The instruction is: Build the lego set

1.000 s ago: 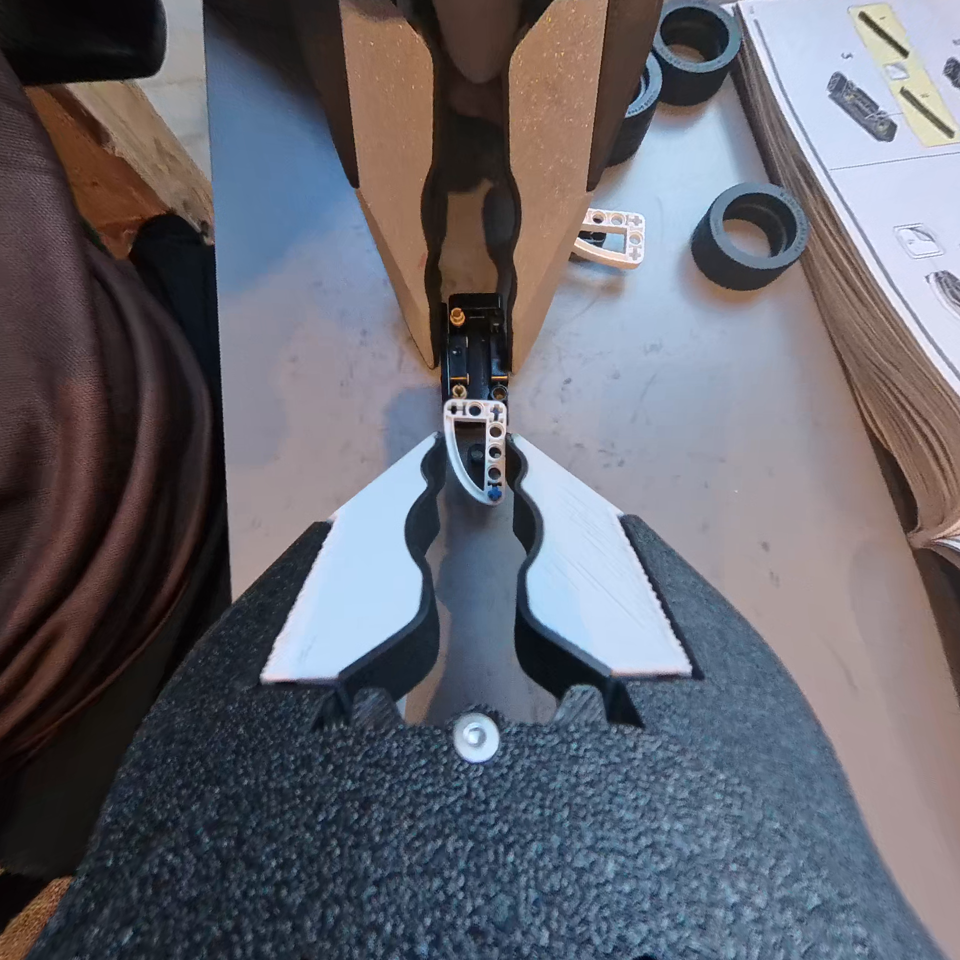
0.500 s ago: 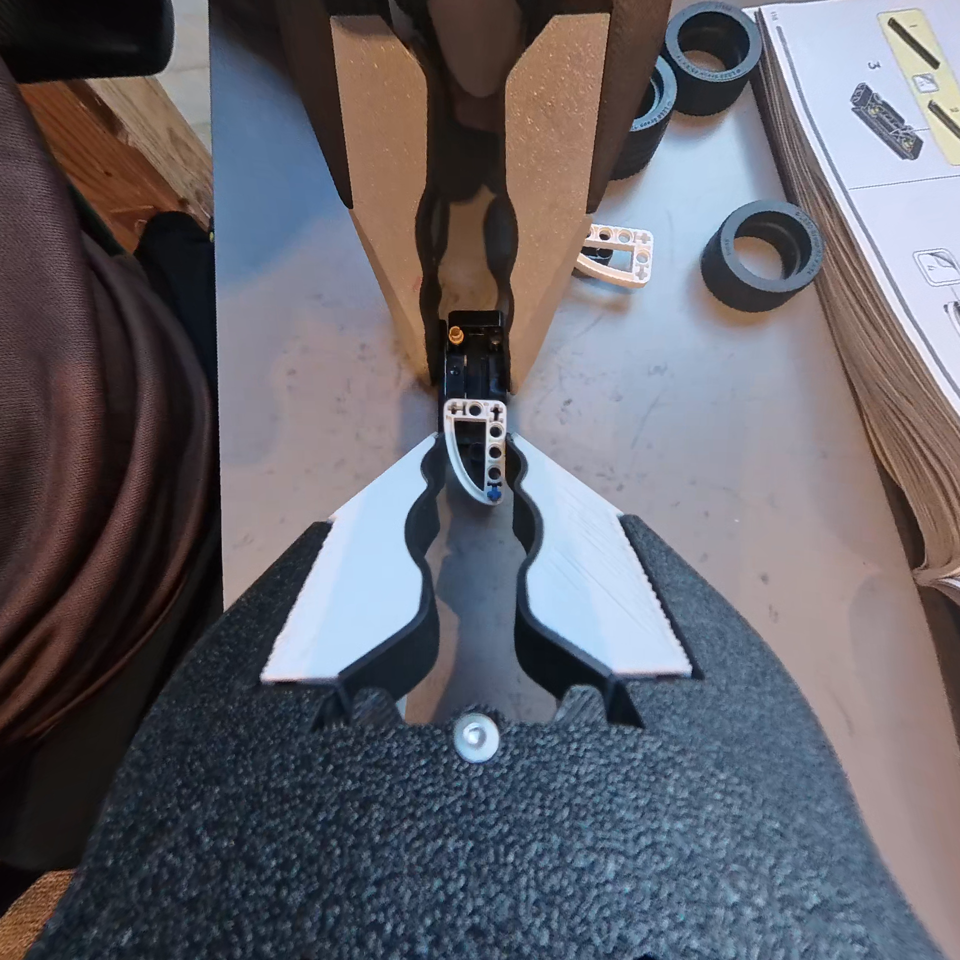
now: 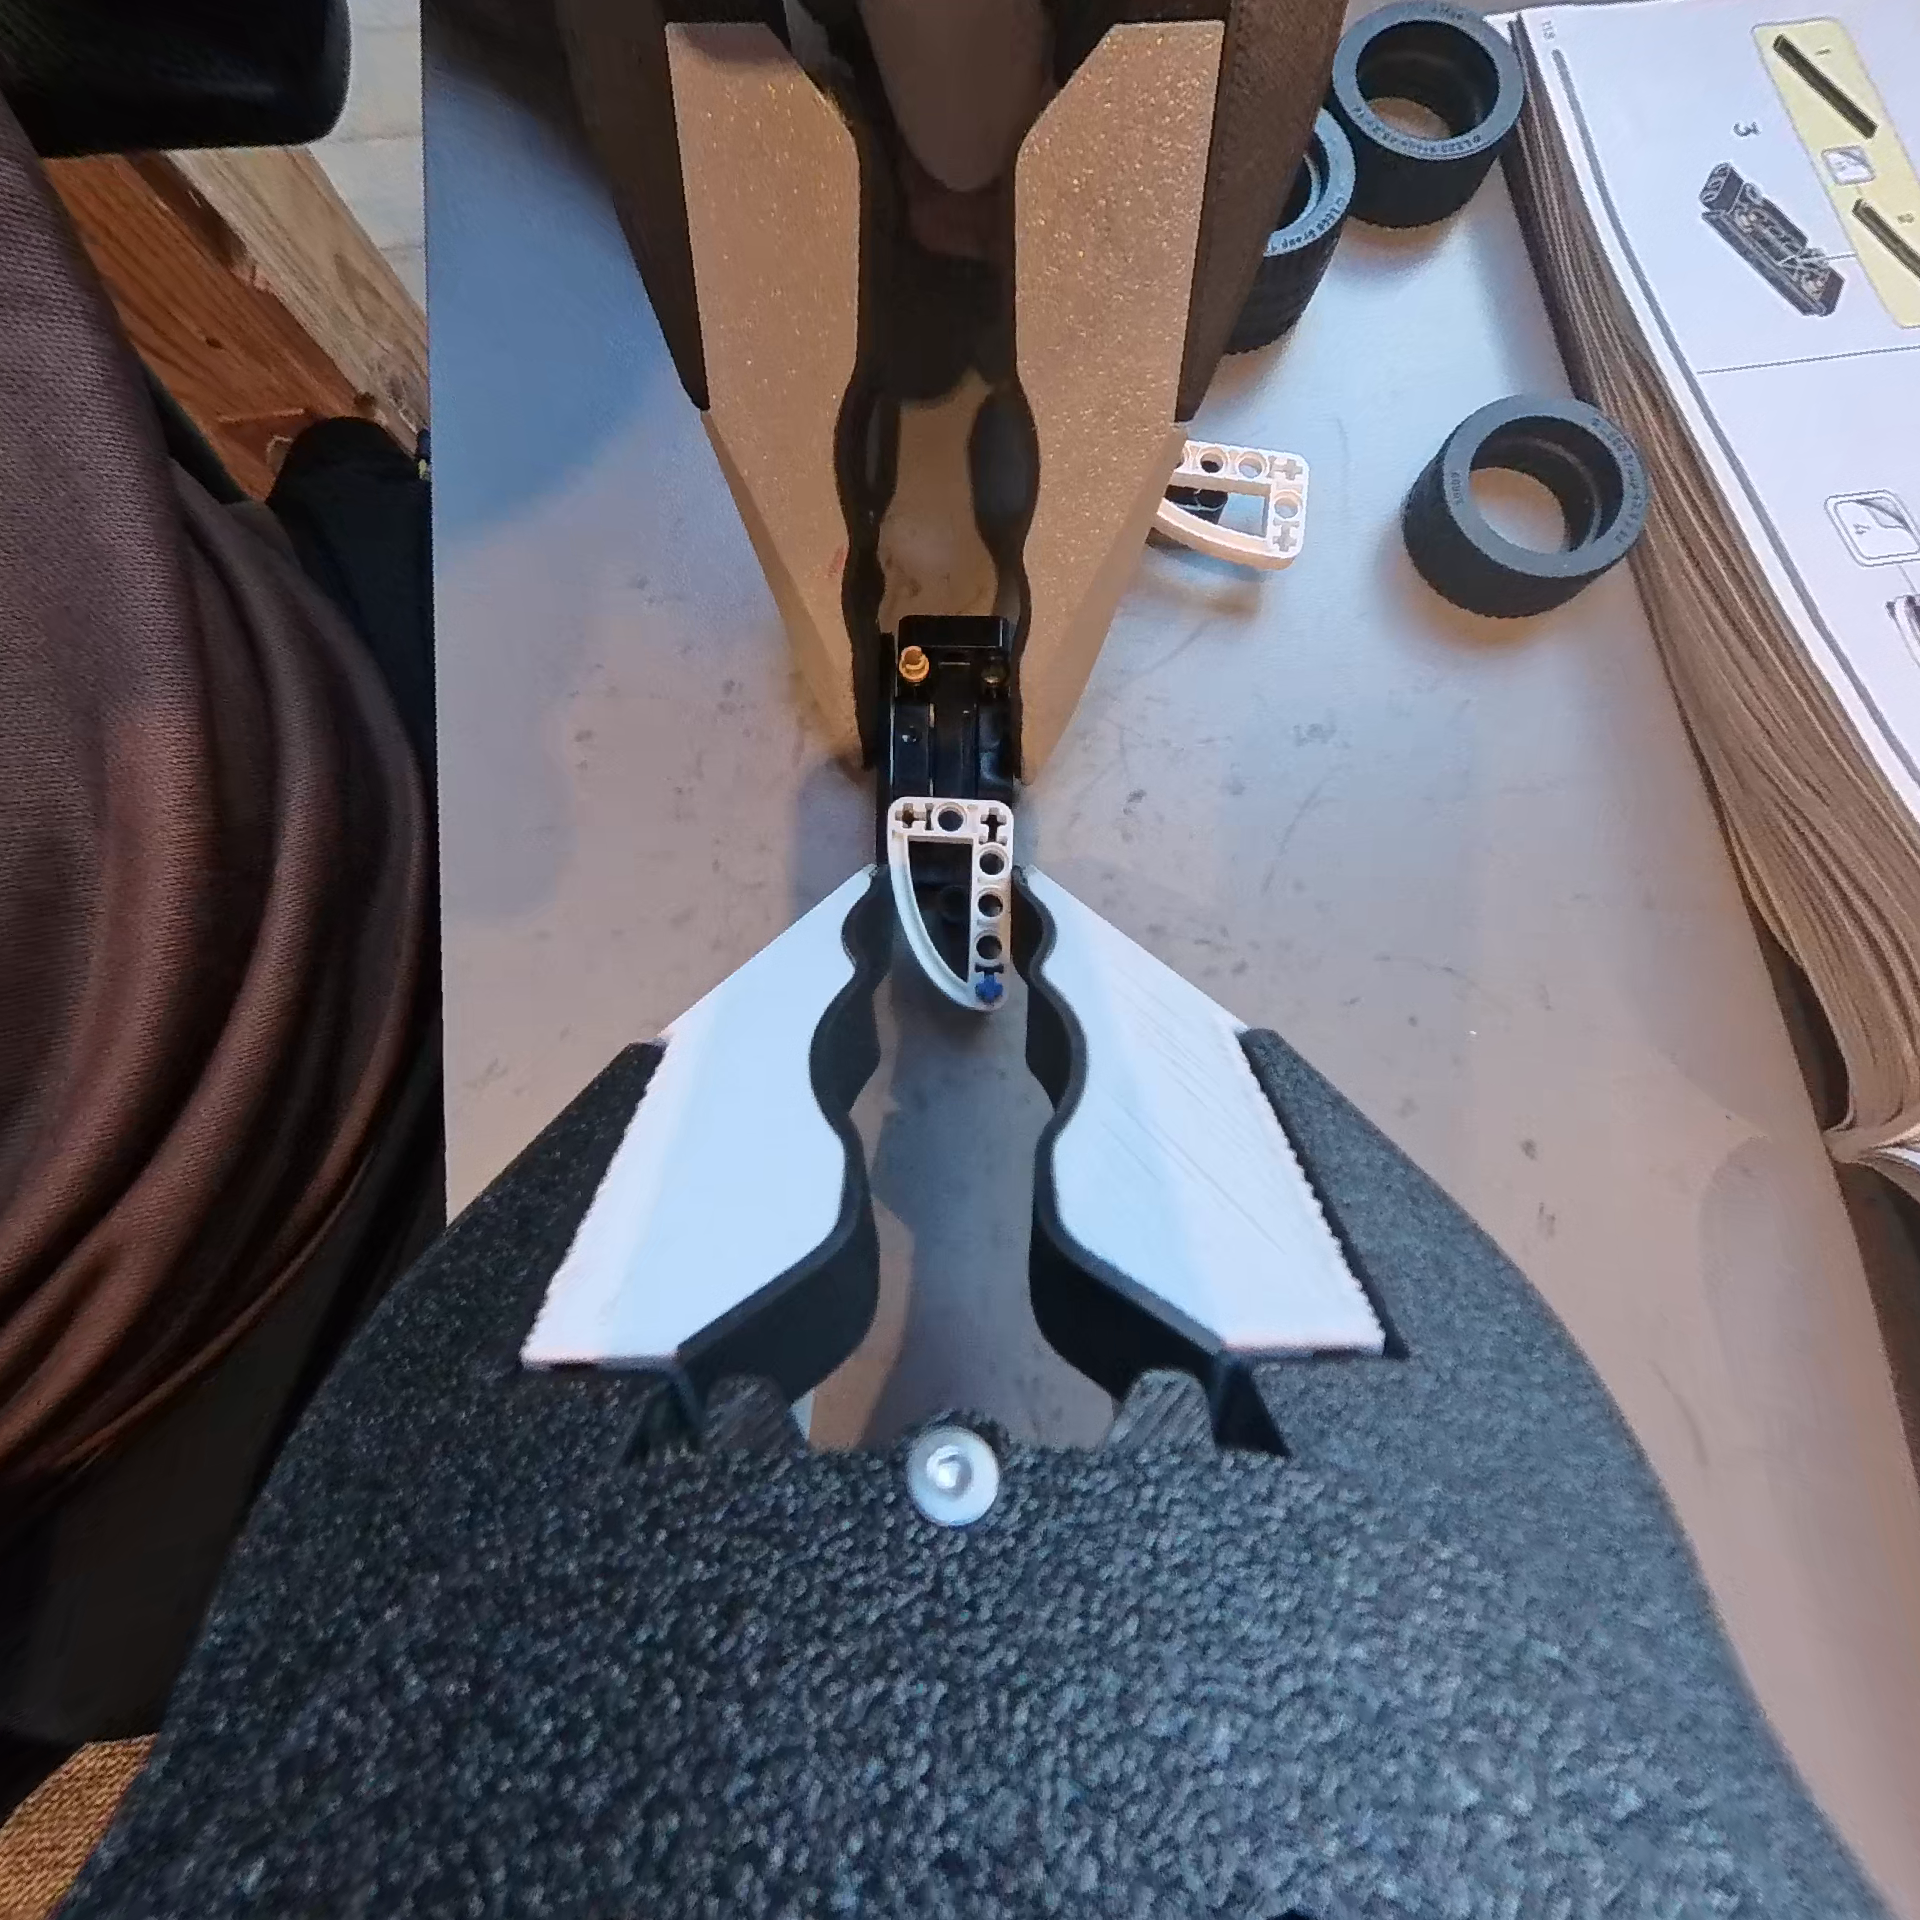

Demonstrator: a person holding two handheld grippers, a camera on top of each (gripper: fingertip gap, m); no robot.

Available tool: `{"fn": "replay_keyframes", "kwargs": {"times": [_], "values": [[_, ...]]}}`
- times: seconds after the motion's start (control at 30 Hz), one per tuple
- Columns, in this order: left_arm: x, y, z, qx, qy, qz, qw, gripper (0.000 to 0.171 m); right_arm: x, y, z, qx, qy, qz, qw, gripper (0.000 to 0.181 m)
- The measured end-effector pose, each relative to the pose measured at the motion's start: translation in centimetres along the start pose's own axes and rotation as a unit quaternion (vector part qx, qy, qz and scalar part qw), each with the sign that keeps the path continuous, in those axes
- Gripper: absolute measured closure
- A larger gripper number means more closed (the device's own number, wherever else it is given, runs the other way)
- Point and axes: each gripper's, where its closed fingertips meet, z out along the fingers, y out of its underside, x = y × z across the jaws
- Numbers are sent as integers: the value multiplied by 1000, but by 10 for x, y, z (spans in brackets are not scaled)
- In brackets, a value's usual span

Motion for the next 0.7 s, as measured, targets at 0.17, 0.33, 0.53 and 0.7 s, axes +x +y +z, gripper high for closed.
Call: {"fn": "replay_keyframes", "kwargs": {"times": [0.17, 0.33, 0.53, 0.7], "values": [[0, 0, 0, 0, -1, 1, 1000, 145, 0, 0, 0, 2, 0, 1, 1000, 159], [0, 0, 0, 0, -2, 0, 1000, 146, 1, 0, -1, 7, -2, 4, 1000, 159], [0, 0, 0, 0, -2, -3, 1000, 146, 1, 1, -2, 13, -5, 7, 1000, 159], [0, 0, 0, 0, 1, -7, 1000, 145, 2, 1, -3, 18, -7, 11, 1000, 159]]}}
